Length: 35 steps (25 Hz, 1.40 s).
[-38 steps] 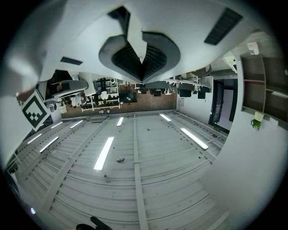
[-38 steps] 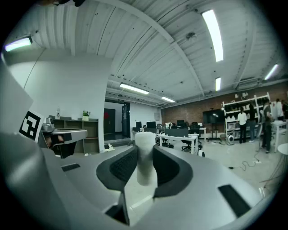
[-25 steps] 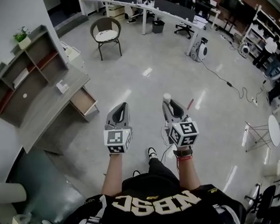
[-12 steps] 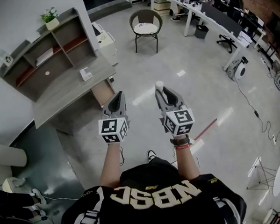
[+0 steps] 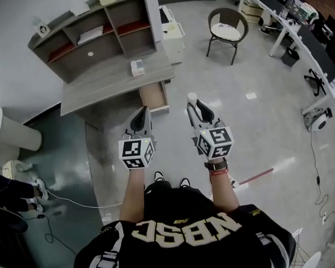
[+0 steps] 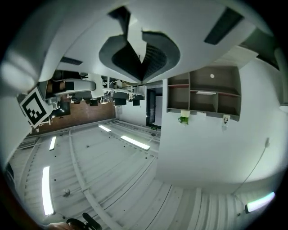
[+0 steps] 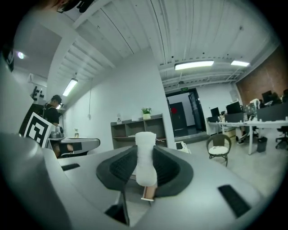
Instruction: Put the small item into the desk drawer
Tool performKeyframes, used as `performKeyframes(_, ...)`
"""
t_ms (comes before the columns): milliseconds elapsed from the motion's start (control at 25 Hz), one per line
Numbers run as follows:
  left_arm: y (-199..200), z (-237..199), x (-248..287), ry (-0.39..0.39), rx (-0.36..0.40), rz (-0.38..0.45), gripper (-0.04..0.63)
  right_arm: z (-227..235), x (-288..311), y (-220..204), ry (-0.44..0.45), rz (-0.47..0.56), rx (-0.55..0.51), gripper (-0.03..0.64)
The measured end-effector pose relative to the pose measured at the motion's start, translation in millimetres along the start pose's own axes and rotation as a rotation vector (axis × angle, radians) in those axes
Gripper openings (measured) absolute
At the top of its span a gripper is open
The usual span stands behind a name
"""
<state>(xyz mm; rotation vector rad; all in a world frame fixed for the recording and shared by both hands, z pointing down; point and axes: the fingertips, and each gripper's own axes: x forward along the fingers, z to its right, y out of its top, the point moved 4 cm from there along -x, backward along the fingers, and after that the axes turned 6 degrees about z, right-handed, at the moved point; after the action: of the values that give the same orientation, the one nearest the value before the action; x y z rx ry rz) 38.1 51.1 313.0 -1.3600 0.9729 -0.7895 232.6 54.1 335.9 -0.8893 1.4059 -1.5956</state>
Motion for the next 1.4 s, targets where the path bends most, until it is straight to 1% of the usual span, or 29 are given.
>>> performKeyframes(120, 0.3, -30.5, 4.7, 0.055, 0.008, 0.006, 0.014, -14.1, 33.8, -5.4, 0.047, -0.011, -0.007, 0.115)
performKeyframes(360, -8.6, -96.6, 27.7, 0.106, 0.004, 0.019, 0.014, -37.5, 107.7, -14.7, 0.118, -0.061, -0.035, 0.117)
performKeyframes(480, -11.5, -127.8, 41.8, 0.129, 0.003, 0.030, 0.014, -42.0, 138.9, -15.2, 0.122, -0.058, -0.047, 0.118)
performKeyframes(600, -14.7, -156.2, 53.9, 0.148, -0.016, 0.043, 0.014, -46.1, 170.0, -16.9, 0.119, -0.051, -0.048, 0.118)
performKeyframes(680, -19.9, -171.9, 60.3, 0.158, -0.013, 0.037, 0.014, -50.8, 188.1, -21.3, 0.120, -0.058, -0.050, 0.118)
performKeyframes(840, -32.4, -193.0, 67.8, 0.158, -0.009, 0.018, 0.014, -60.7, 211.5, -35.4, 0.124, -0.085, -0.038, 0.118)
performKeyframes(1000, -51.4, -217.0, 77.2, 0.175, -0.049, -0.016, 0.014, -65.6, 231.2, -52.4, 0.130, -0.129, -0.029, 0.118)
performKeyframes(1200, -79.3, -228.9, 96.3, 0.171, -0.078, -0.061, 0.014, -52.7, 257.0, -76.2, 0.128, -0.179, -0.017, 0.118)
performKeyframes(1280, -89.9, -231.9, 106.2, 0.168, -0.089, -0.073, 0.014, -47.9, 272.6, -85.8, 0.151, -0.199, -0.004, 0.118)
performKeyframes(1400, -107.1, -236.4, 119.5, 0.180, -0.103, -0.105, 0.014, -43.4, 294.8, -102.2, 0.200, -0.231, 0.065, 0.118)
